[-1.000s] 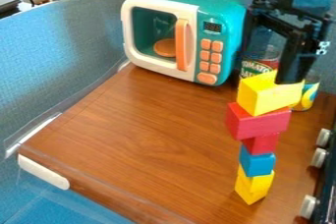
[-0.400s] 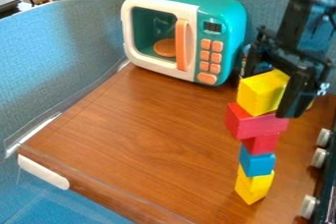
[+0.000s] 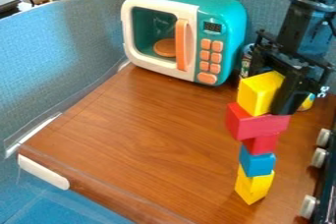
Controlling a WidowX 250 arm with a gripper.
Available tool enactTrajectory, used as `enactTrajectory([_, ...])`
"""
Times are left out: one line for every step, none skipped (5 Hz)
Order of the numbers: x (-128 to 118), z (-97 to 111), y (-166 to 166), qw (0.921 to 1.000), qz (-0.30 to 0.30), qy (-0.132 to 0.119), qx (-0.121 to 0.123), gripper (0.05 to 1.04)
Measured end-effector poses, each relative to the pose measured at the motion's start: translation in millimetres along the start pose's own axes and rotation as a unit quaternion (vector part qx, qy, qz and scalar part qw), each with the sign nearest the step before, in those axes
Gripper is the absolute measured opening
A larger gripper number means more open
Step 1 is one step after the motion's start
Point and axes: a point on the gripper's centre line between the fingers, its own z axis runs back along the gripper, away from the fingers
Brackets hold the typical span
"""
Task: Move the yellow block from the tower into the center of the table
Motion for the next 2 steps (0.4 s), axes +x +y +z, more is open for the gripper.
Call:
enactTrajectory([0.0,0.0,-0.8,1.0,0.006,0.0,-0.002,0.601])
enactTrajectory([-0.4,0.0,-1.9,0.9998,0.014,0.0,-0.011,0.6])
